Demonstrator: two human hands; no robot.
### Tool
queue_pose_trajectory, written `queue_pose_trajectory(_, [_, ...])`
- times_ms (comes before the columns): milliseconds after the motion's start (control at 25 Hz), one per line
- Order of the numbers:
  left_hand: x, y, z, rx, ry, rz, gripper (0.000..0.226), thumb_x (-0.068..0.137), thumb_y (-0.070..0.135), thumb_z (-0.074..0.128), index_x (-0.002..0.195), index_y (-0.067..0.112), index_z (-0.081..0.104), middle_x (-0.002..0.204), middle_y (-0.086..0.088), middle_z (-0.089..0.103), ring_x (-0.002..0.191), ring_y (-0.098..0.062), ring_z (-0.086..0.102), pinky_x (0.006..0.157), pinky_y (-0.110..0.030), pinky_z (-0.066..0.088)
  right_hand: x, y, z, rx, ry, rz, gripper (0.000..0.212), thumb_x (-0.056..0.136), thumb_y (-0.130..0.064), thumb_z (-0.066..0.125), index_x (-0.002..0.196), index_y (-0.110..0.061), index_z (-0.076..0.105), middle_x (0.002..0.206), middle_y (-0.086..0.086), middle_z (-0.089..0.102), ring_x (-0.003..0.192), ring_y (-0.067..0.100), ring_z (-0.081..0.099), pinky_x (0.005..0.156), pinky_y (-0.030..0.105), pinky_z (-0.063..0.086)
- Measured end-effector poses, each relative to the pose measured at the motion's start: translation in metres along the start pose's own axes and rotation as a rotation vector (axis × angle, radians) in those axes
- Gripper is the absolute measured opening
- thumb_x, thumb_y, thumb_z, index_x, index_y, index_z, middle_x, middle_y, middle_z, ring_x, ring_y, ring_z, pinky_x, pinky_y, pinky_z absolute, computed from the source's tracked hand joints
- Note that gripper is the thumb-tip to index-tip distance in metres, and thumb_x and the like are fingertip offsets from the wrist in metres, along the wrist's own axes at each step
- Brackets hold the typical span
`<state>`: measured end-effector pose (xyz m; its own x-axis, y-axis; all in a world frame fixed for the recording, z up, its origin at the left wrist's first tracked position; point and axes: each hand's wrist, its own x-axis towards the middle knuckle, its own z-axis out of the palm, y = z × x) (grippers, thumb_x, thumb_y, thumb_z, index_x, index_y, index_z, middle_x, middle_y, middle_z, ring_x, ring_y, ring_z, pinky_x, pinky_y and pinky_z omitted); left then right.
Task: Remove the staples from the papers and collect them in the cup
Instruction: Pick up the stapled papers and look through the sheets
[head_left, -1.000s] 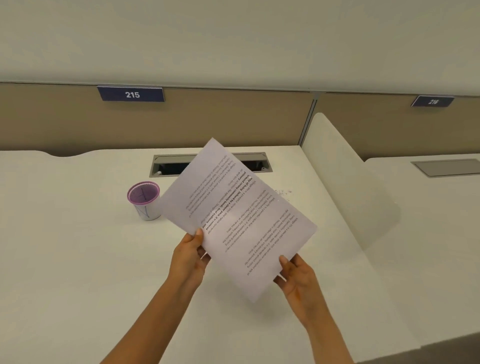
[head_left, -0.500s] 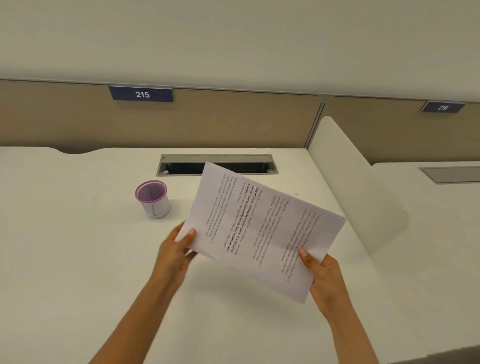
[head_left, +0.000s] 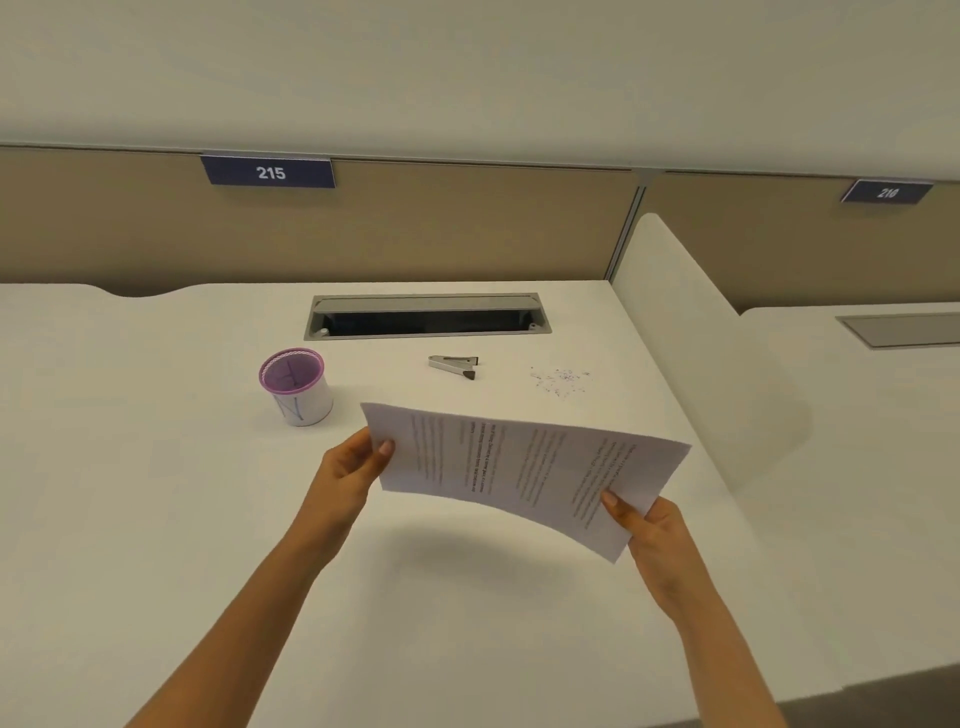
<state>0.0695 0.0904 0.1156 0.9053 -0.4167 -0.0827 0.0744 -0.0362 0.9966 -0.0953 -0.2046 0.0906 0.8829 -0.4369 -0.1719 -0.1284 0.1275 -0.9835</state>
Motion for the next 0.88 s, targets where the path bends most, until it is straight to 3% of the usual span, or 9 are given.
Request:
queue_pose_trajectory(120, [-0.012,-0.018,-0.004,0.035,-0.031,-0.030,0.027,0.095,0.021,0.053,0.115,0.036,0.065,0.111,0.012,0.072,0.104,-0.004,0.065,0.079,-0.011,0.051,-0.001,0.012,-0.003,-0.034,-0.021,0.035,0.032,0.083,-0.030,0.066,0.112,-0.018,0.069,0.104,0.003,0.075,0.098,0.022,0.069,0.075,0.023,0.056])
queue_pose_trajectory(200, [-0.019,-0.031,-0.004,0.074,-0.074,-0.073,0.028,0.095,0.018,0.054,0.112,0.037,0.066,0.114,0.012,0.071,0.107,-0.003,0.064,0.088,-0.019,0.047,-0.004,0.026,-0.002,-0.034,-0.016,0.085,0.032,0.080,-0.028,0.068,0.111,-0.020,0.069,0.104,0.002,0.075,0.099,0.022,0.069,0.080,0.028,0.055])
queue_pose_trajectory(320, [-0.021,-0.041,0.000,0.149,-0.091,-0.101,0.026,0.097,0.020,0.051,0.106,0.037,0.070,0.110,0.014,0.072,0.105,-0.001,0.064,0.088,-0.020,0.044,-0.006,0.038,-0.001,-0.046,-0.002,0.131,0.030,0.080,-0.028,0.069,0.110,-0.026,0.068,0.104,0.000,0.075,0.097,0.019,0.070,0.084,0.036,0.055])
queue_pose_trajectory(520, [-0.009,-0.033,-0.003,0.209,-0.146,-0.158,0.024,0.097,0.018,0.052,0.113,0.029,0.066,0.109,0.014,0.072,0.103,-0.003,0.066,0.090,-0.025,0.048,0.013,0.010,-0.007,-0.151,-0.068,0.147,0.026,0.087,-0.022,0.067,0.111,-0.014,0.069,0.104,0.002,0.076,0.093,0.016,0.072,0.071,0.023,0.057])
queue_pose_trajectory(720, [-0.009,-0.021,-0.014,0.182,-0.222,-0.227,0.035,0.088,0.027,0.066,0.122,0.029,0.059,0.112,0.011,0.072,0.106,-0.010,0.066,0.096,-0.035,0.049,0.040,-0.065,-0.016,-0.390,-0.311,0.140,0.025,0.088,-0.022,0.068,0.109,-0.009,0.068,0.105,0.012,0.074,0.094,0.028,0.072,0.082,0.039,0.058])
queue_pose_trajectory(880, [-0.008,-0.006,-0.019,0.217,-0.212,-0.223,0.067,0.069,0.053,0.068,0.130,0.031,0.049,0.122,0.009,0.064,0.113,-0.018,0.059,0.098,-0.038,0.045,0.061,-0.121,-0.010,-0.644,-0.561,0.189,0.020,0.090,-0.016,0.066,0.108,-0.007,0.067,0.106,0.014,0.073,0.095,0.029,0.071,0.085,0.038,0.057])
